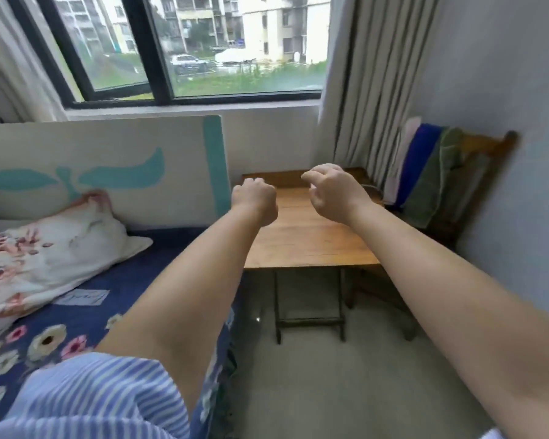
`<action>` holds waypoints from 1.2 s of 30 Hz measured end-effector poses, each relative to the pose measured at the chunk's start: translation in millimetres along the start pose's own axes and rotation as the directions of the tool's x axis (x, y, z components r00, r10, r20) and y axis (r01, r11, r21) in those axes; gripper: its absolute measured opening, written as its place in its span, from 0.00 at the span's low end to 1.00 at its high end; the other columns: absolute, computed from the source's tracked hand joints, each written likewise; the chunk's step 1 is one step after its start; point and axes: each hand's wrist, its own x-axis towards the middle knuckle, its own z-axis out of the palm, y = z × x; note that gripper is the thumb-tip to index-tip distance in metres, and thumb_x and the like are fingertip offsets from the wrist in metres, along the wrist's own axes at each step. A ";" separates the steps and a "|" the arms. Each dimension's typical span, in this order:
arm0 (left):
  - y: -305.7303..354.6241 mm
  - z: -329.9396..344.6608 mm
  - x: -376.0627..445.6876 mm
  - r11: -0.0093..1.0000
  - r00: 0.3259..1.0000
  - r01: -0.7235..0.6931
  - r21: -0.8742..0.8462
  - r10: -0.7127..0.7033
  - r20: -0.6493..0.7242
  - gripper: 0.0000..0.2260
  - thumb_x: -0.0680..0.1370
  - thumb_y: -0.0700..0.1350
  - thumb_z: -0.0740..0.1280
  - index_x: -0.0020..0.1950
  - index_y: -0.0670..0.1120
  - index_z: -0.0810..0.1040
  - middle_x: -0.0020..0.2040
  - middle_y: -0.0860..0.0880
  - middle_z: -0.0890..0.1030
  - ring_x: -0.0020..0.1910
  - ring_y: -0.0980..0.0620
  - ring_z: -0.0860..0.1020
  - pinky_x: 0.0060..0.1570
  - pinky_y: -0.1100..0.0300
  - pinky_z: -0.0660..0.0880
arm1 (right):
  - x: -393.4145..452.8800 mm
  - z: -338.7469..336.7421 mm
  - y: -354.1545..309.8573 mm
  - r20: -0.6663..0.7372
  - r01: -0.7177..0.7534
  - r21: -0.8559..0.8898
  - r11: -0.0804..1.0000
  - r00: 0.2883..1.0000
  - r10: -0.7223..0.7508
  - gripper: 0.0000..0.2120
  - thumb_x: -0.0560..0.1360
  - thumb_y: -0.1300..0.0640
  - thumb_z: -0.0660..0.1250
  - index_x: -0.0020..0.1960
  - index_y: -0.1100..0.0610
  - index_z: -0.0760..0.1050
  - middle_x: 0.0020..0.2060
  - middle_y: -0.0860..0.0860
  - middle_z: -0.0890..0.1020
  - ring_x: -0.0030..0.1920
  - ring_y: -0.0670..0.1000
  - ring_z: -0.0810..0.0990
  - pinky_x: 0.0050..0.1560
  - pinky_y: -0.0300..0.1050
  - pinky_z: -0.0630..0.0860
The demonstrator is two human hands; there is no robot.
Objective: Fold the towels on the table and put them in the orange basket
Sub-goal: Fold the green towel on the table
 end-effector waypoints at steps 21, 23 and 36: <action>371.9 -39.4 259.6 0.921 0.931 -0.363 -0.144 0.351 -0.100 0.11 0.77 0.40 0.58 0.55 0.42 0.77 0.55 0.43 0.75 0.55 0.44 0.73 0.45 0.55 0.68 | -14.3 -59.3 451.5 -0.068 -0.457 -0.027 0.889 0.888 0.455 0.19 0.75 0.64 0.57 0.66 0.61 0.69 0.65 0.57 0.72 0.66 0.56 0.68 0.65 0.47 0.65; 380.8 -34.6 296.8 0.918 0.931 -0.362 -0.164 0.347 -0.110 0.10 0.76 0.40 0.59 0.53 0.42 0.77 0.49 0.44 0.75 0.48 0.46 0.73 0.40 0.57 0.66 | 5.3 -51.6 477.6 -0.058 -0.470 -0.036 0.882 0.882 0.468 0.19 0.75 0.64 0.57 0.66 0.61 0.69 0.65 0.57 0.72 0.66 0.56 0.68 0.65 0.47 0.66; 427.5 -12.9 535.5 0.887 0.944 -0.312 -0.342 0.330 -0.004 0.11 0.77 0.38 0.56 0.57 0.39 0.70 0.52 0.43 0.76 0.45 0.45 0.75 0.37 0.57 0.69 | 167.0 -22.5 626.6 -0.042 -0.579 -0.046 0.814 0.815 0.578 0.16 0.77 0.61 0.57 0.63 0.61 0.72 0.61 0.57 0.77 0.61 0.55 0.74 0.60 0.44 0.69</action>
